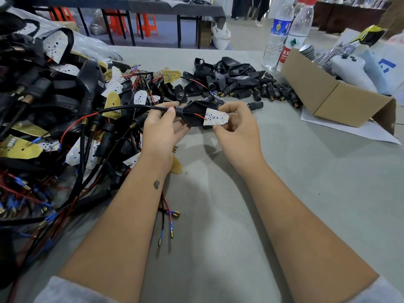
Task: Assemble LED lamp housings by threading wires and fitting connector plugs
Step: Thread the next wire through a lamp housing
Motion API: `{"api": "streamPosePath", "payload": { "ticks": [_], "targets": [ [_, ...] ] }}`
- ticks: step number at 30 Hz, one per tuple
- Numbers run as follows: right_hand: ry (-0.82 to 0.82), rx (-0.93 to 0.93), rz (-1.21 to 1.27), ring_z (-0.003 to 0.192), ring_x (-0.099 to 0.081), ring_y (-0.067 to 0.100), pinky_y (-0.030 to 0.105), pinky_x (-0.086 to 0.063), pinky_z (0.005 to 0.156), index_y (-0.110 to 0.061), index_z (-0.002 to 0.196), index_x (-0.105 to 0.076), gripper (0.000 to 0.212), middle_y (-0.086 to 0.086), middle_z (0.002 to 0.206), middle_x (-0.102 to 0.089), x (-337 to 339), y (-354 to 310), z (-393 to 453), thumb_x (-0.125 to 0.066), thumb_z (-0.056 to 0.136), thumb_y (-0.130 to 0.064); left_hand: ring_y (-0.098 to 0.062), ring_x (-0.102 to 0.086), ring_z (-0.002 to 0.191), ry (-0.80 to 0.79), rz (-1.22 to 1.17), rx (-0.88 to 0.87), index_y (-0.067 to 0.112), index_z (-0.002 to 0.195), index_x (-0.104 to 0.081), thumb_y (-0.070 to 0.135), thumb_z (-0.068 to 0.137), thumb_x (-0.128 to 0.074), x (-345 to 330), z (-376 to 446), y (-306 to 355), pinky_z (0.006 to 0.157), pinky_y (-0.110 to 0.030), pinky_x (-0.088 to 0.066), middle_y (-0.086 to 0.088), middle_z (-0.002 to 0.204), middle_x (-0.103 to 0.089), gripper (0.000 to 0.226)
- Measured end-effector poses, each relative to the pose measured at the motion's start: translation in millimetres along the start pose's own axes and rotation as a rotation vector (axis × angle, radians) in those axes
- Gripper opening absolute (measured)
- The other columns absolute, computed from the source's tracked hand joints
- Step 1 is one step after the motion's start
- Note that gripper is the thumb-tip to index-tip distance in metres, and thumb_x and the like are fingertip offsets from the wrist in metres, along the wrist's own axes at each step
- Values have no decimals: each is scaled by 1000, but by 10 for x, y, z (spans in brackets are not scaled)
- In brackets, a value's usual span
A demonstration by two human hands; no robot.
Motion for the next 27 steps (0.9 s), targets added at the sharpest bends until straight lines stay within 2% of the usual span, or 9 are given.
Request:
{"api": "streamPosePath", "payload": {
  "ticks": [3,8,12,14,16,19,27],
  "targets": [
    [28,-46,61,52,-37,4,14,-32,51,-26,87,-53,35,-3,70,-55,17,13,7,-55,80,8,-11,-72,79,-10,37,-19,13,100,-55,8,105,-37,-2,-11,-4,79,-30,-60,-3,93,-70,19],
    [56,-134,111,51,-38,6,15,-32,46,-28,78,-52,36,-4,64,-48,40,22,-3,-52,74,7,-14,-73,86,-45,65,-55,12,100,-54,7,105,-36,-15,-40,4,79,-32,-60,-3,98,-70,19],
    [85,-191,198,68,-39,16,23,-31,55,-23,75,-53,38,8,76,-44,50,20,18,-47,70,15,-15,-72,89,-62,101,-101,14,100,-53,8,106,-34,-30,-68,18,81,-36,-60,-3,101,-69,21],
    [96,-223,282,74,-34,22,26,-31,58,-19,74,-54,38,9,82,-42,50,29,32,-44,69,18,-15,-73,88,-48,133,-110,18,97,-54,10,106,-34,-35,-81,23,80,-38,-60,-3,103,-67,22],
    [107,-260,372,69,-37,25,24,-34,57,-16,74,-54,36,13,81,-44,57,48,42,-42,71,18,-14,-73,87,-40,138,-116,20,96,-54,12,106,-35,-37,-89,27,77,-37,-61,-2,103,-67,23],
    [117,-312,491,51,-46,16,21,-41,52,-13,75,-54,30,12,77,-57,74,83,57,-42,77,15,-15,-73,87,-52,129,-133,19,98,-54,11,106,-36,-38,-98,37,74,-36,-61,-2,104,-66,21],
    [95,-366,650,49,-48,15,22,-43,55,-10,82,-54,27,12,82,-60,95,141,76,-38,79,11,-15,-73,90,-68,134,-140,16,102,-54,13,105,-38,-40,-98,32,71,-33,-60,-5,108,-68,17]
  ]
}}
Point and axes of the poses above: each hand's wrist, its own z-axis towards the middle knuckle, its own x-axis out of the back of the hand, y = z × x, the point moved 4 cm from there along z, towards the middle knuckle
